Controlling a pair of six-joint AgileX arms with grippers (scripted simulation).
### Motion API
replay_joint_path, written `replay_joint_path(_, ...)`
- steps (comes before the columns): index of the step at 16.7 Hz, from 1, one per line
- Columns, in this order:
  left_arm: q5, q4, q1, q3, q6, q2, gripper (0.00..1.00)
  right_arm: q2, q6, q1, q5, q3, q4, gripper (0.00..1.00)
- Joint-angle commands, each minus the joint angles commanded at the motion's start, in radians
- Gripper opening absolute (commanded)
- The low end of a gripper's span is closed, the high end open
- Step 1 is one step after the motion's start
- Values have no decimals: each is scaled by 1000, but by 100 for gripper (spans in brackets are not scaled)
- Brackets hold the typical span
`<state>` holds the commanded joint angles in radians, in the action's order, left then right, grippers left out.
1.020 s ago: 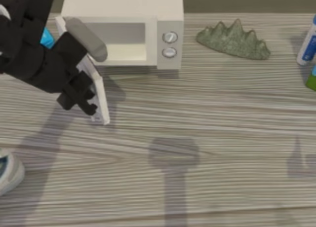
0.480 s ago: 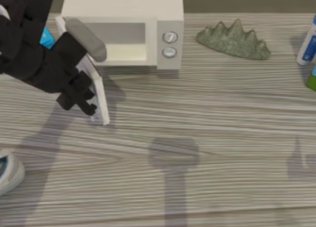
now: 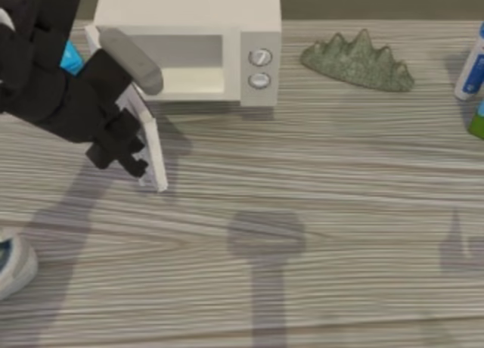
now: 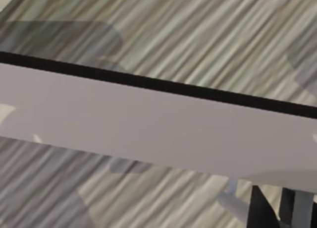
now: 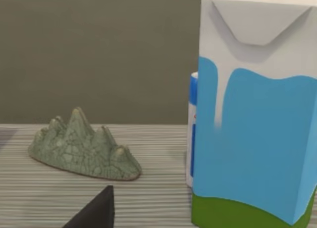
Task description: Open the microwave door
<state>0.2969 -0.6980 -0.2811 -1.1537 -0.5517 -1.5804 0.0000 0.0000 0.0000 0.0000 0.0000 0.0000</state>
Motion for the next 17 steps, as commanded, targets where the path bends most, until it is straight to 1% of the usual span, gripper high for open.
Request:
replay_joint_path(9, 4, -2, 0, 2, -3, -3, 0, 0, 0, 0, 0, 0, 0, 100)
replay_joint_path(12, 28, -22, 23, -5, -59, -3, 0, 0, 0, 0, 0, 0, 0, 100)
replay_joint_path(17, 81, -82, 85, -4, -202, -8, 0, 0, 0, 0, 0, 0, 0, 100)
